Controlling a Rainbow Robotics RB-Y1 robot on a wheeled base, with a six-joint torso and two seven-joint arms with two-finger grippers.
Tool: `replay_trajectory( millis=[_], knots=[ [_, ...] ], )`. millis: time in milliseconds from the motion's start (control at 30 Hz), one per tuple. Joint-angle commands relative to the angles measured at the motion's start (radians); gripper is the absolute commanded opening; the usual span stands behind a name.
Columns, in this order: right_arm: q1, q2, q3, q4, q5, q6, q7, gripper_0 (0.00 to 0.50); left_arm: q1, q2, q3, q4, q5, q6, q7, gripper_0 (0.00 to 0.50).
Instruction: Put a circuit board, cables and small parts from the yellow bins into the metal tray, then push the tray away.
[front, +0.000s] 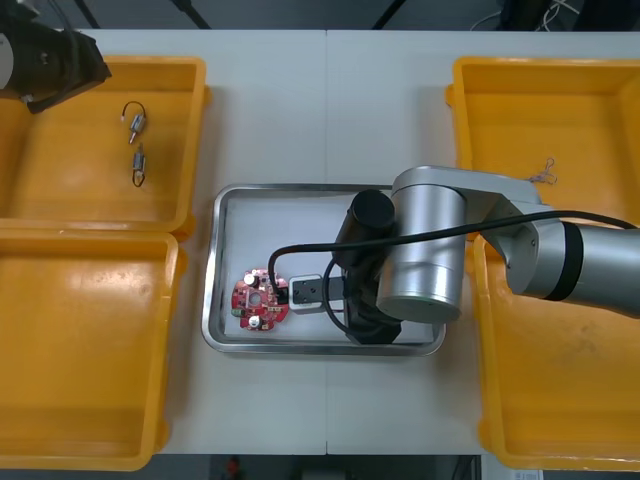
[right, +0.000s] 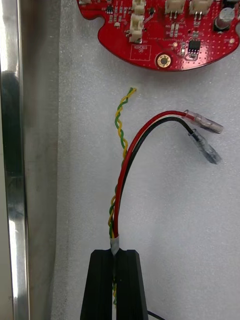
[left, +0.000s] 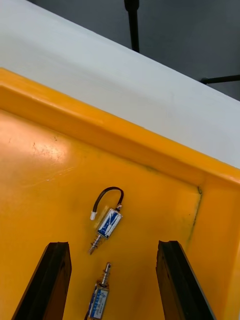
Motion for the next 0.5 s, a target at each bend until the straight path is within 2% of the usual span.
replay_trajectory(
  millis=[33,100,200,267,300,400,433,500],
  knots=[
    [-0.039,0.033,0.021,0.014,0.010,-0.010,0.012,0.000,-0.049,-0.029,-0.012,0.017,-0.056,-0.014,-0.104,0.500],
    [-0.039,0.035,0.022,0.017,0.008,-0.010,0.008,0.000,-0.055,-0.053,-0.012,0.041,-0.082,-0.025,-0.115,0.500],
    [-0.038,0.033,0.021,0.015,0.010,-0.008,0.008,0.074,-0.070,-0.081,-0.012,0.080,-0.109,-0.031,-0.127,0.500],
    [-0.039,0.029,0.021,0.015,0.010,-0.008,0.007,0.283,-0.092,-0.109,-0.012,0.118,-0.119,-0.031,-0.139,0.500],
    [-0.039,0.024,0.021,0.015,0.013,-0.008,0.004,0.361,-0.101,-0.119,-0.012,0.138,-0.122,-0.035,-0.152,0.500],
    [-0.038,0.018,0.019,0.015,0.027,-0.008,0.002,0.470,-0.120,-0.145,-0.012,0.192,-0.124,-0.043,-0.204,0.500],
    [-0.039,0.017,0.019,0.015,0.027,-0.008,0.001,0.490,-0.121,-0.149,-0.012,0.201,-0.124,-0.049,-0.215,0.500],
    [-0.039,0.009,0.011,0.014,0.025,-0.008,-0.002,0.500,-0.126,-0.164,-0.012,0.236,-0.116,-0.075,-0.248,0.500]
  ],
)
